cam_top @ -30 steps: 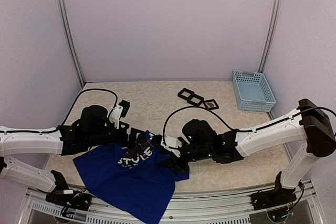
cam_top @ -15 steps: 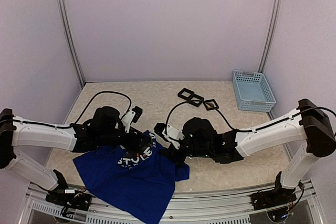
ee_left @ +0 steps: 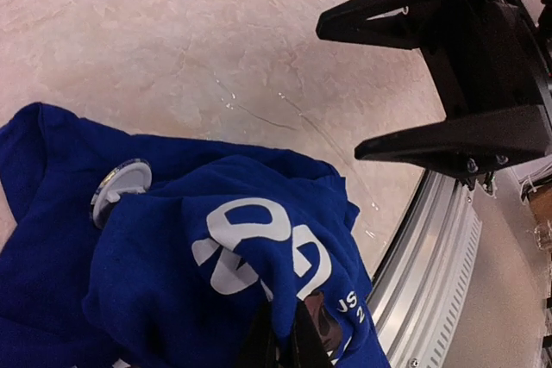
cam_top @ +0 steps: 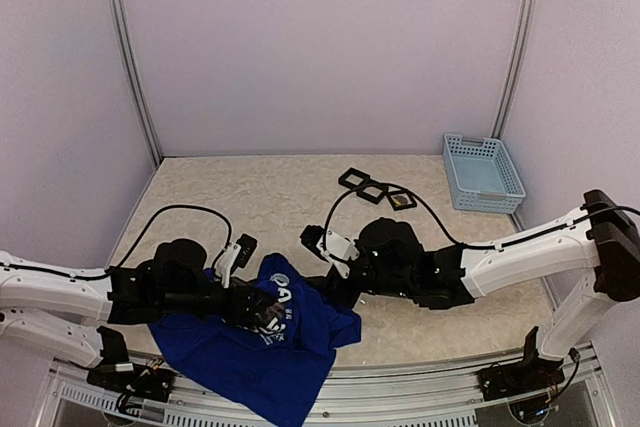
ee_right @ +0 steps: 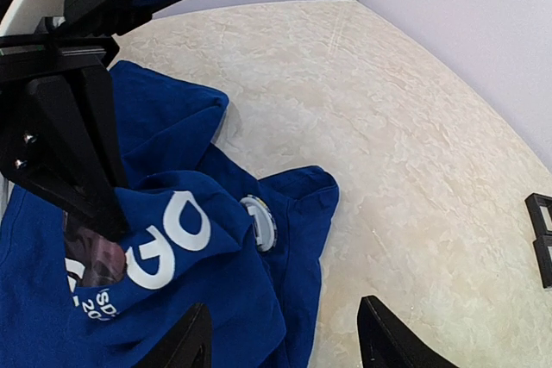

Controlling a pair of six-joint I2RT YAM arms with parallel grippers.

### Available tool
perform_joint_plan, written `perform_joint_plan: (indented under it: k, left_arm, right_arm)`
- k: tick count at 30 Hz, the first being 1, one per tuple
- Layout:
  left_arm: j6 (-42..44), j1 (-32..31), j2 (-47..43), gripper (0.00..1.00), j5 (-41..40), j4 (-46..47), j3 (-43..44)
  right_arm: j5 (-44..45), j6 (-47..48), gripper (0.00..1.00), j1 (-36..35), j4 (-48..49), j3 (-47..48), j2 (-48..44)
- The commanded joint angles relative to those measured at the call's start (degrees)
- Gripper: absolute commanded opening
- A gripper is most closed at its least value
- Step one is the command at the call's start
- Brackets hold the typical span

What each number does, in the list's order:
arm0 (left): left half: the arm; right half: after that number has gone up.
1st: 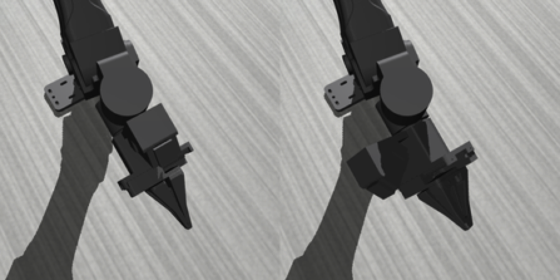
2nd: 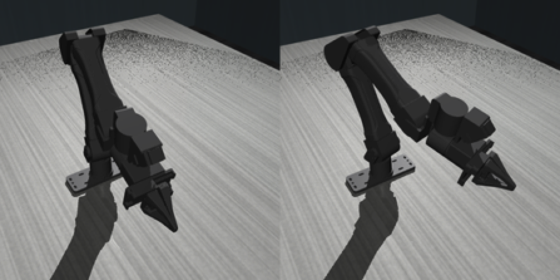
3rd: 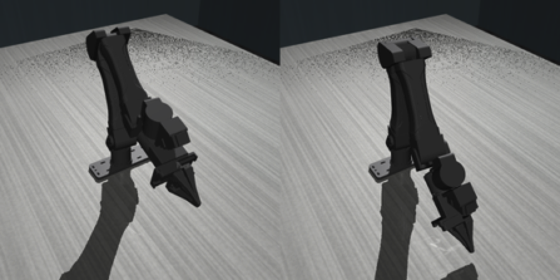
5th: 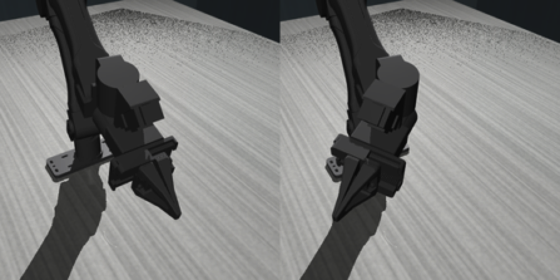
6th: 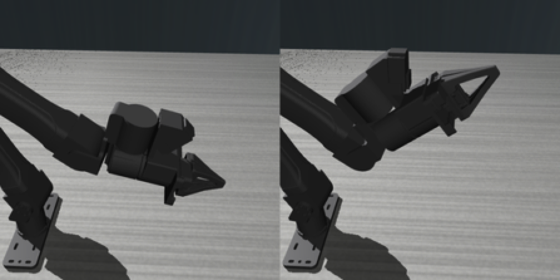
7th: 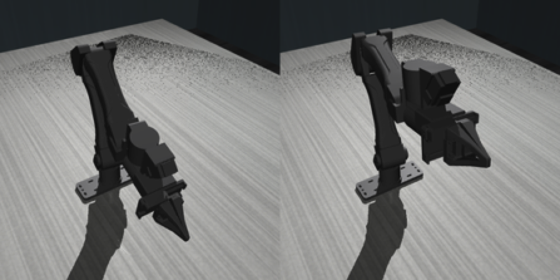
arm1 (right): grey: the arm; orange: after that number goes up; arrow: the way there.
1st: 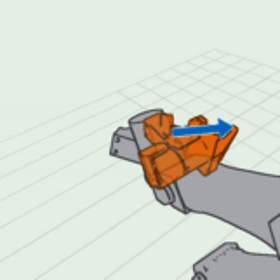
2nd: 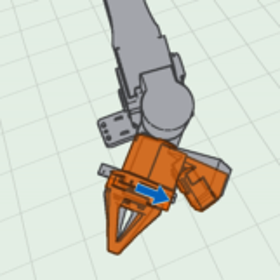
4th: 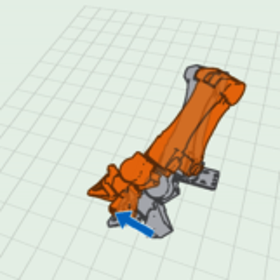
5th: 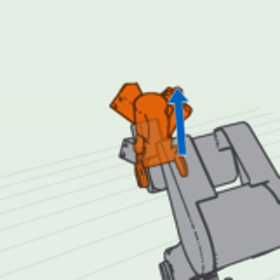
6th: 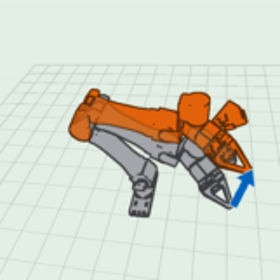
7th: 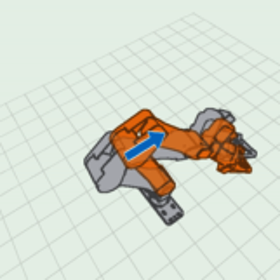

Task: Remove the brooch from the garment
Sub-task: Adjust the crumpled clothing at the center of the board, then pick up the crumpled clothing from the center of the board.

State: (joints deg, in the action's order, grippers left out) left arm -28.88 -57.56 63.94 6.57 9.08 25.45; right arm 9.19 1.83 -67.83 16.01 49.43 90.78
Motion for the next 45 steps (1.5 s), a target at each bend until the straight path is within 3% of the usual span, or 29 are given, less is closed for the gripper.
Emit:
perform_joint_plan:
  k: [1, 7, 15, 19, 21, 26, 29, 37, 41, 45]
  left_arm:
    - [-12.36, -4.20, -6.48, 0.00, -5.27, -5.21, -7.40]
    - [-21.99, -6.36, -15.60, 0.00, -5.72, -9.63, -16.54]
    - [-24.42, -6.67, -21.76, 0.10, -2.51, -17.28, -17.47]
    - [-23.85, -6.60, -24.50, 0.31, -2.55, -20.75, -15.70]
    - [-23.08, -6.60, -26.75, 0.52, -4.28, -24.04, -13.18]
    - [-20.75, -5.54, -32.49, 0.86, -9.24, -32.00, -7.56]
    - [-18.62, -2.61, -34.03, 0.98, -10.13, -33.49, -5.42]
    - [-12.34, 13.98, -26.13, 0.99, 5.26, -26.84, -4.36]
    - [-11.22, 15.82, -20.07, 0.99, 9.13, -21.29, -4.85]
    - [-10.69, 16.38, -13.63, 0.91, 11.70, -17.52, -4.97]
  right_arm:
    - [-2.50, 1.08, 0.58, 0.02, -3.17, 1.24, 1.42]
    - [-5.83, 1.96, 0.56, -0.07, -5.06, 3.61, 5.44]
    - [-10.94, 2.39, 0.54, -0.22, -6.99, 6.42, 9.74]
    - [-14.78, 1.54, 0.55, -0.23, -5.73, 6.55, 10.45]
    - [-14.76, 1.23, 0.55, -0.21, -5.56, 6.61, 10.63]
    - [-15.33, -0.50, 0.55, -0.21, -4.38, 6.68, 10.86]
    - [-13.14, -0.53, 0.55, -0.24, -4.21, 6.18, 10.14]
    - [-10.36, 0.14, 0.55, -0.24, -3.49, 4.56, 7.94]
    - [-9.54, 0.45, 0.55, -0.24, -3.78, 4.36, 7.54]
    - [-7.79, 0.55, 0.55, -0.20, -3.79, 4.06, 6.77]
